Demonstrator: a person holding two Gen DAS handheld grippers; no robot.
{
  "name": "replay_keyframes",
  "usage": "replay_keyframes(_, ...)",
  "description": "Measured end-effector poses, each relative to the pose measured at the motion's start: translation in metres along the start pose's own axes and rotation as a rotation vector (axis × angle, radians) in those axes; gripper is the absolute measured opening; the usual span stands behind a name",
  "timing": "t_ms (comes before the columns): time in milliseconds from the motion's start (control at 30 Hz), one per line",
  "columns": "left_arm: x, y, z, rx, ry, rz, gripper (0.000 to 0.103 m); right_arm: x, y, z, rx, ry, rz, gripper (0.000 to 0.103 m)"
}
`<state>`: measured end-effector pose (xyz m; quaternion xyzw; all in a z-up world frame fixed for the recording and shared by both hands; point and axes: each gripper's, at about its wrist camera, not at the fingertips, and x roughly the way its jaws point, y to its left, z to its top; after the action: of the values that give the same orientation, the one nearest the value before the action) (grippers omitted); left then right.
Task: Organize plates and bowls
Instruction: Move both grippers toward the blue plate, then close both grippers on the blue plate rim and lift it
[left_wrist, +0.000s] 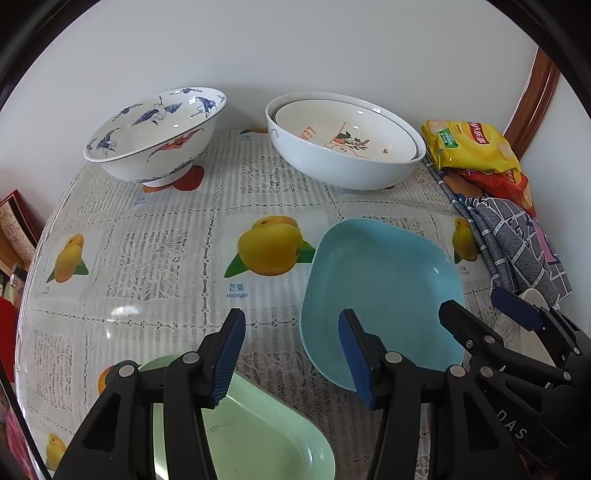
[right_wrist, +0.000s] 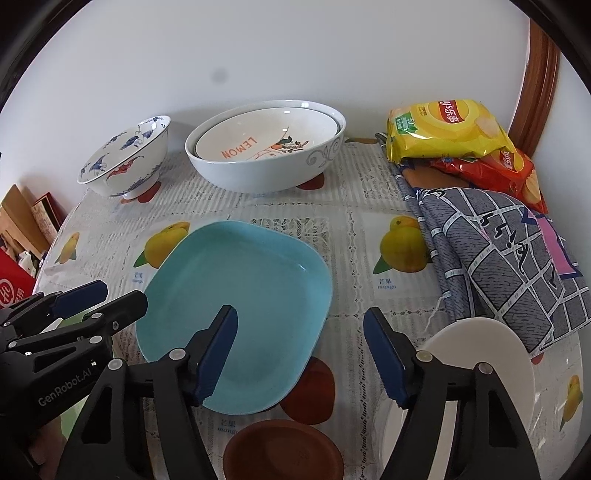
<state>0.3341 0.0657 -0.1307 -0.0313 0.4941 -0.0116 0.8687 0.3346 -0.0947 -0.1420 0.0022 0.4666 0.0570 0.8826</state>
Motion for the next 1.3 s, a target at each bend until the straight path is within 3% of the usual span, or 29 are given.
replay_keyframes(300,0.005,-0.003,0.0,0.002,0.01,-0.008,0.048,0.01,0.0,-0.003,0.02,0.038,0.028,0.047)
replay_keyframes(367,0.005,-0.004,0.0,0.004,0.011,-0.006,0.043,0.012,0.001,-0.003,0.02,0.044,0.034,0.036)
replay_keyframes(567,0.008,-0.004,-0.002,0.011,0.016,-0.016,0.018,0.012,0.0,-0.005,0.005,0.042,0.019,0.018)
replay_keyframes(667,0.007,-0.002,-0.003,-0.002,0.017,-0.022,0.014,0.011,0.001,-0.006,-0.001,0.041,0.024,0.017)
replay_keyframes(1000,0.006,0.01,-0.005,-0.04,0.035,-0.046,0.014,0.006,0.0,-0.005,0.012,0.043,0.025,0.018)
replay_keyframes(1100,0.005,0.012,-0.002,-0.049,0.031,-0.054,0.014,0.006,-0.006,-0.001,0.043,0.036,0.046,0.023)
replay_keyframes(1233,0.008,0.012,0.002,-0.045,0.027,-0.036,0.019,0.013,-0.001,0.004,0.024,0.055,0.023,0.023)
replay_keyframes(1300,0.011,0.012,0.003,-0.047,0.025,-0.029,0.031,0.016,0.005,0.005,-0.002,0.054,-0.009,0.024)
